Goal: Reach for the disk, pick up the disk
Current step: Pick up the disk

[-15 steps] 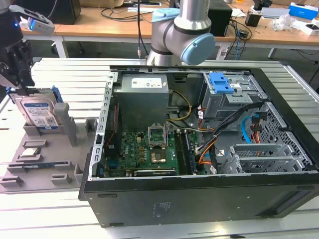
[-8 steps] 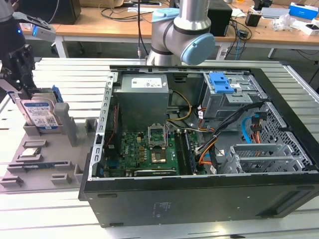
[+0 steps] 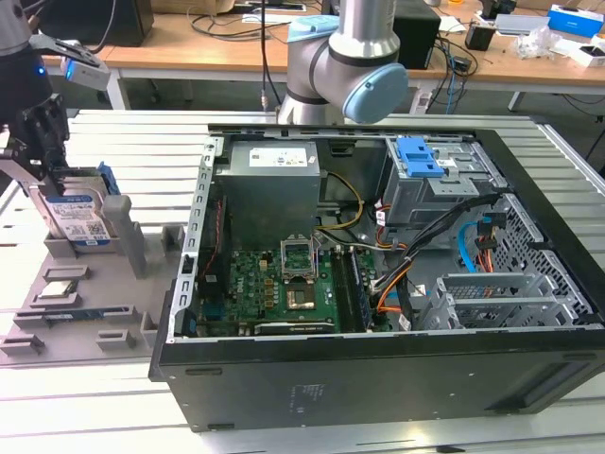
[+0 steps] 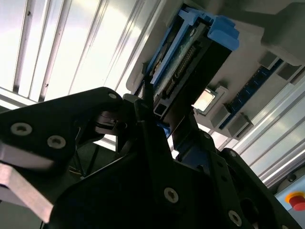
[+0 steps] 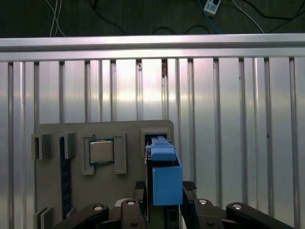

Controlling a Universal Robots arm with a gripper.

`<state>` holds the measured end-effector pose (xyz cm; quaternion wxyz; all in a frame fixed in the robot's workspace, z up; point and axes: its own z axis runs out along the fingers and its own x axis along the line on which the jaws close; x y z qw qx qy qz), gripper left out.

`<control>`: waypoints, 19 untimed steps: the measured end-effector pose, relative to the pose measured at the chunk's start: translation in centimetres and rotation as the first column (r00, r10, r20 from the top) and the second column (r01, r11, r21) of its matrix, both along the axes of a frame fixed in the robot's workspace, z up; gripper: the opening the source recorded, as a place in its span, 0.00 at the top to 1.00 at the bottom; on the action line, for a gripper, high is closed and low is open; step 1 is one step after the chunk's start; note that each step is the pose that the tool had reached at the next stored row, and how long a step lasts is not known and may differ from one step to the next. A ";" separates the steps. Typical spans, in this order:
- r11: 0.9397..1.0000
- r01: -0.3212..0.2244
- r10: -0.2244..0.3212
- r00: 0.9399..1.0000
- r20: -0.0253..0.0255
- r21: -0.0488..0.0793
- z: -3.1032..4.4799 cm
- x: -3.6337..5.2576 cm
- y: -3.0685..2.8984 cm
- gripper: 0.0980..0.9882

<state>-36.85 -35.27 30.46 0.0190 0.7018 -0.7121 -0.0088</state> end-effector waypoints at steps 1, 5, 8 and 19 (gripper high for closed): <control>1.000 0.000 0.000 1.000 0.000 0.000 -0.09 0.00 0.00 0.63; 1.000 -0.001 0.001 1.000 0.000 0.000 -0.64 0.00 0.00 0.63; 1.000 -0.003 0.003 1.000 0.000 0.000 -1.01 0.00 0.00 0.63; 1.000 -0.005 0.005 1.000 0.000 -0.001 -1.74 0.00 -0.01 0.63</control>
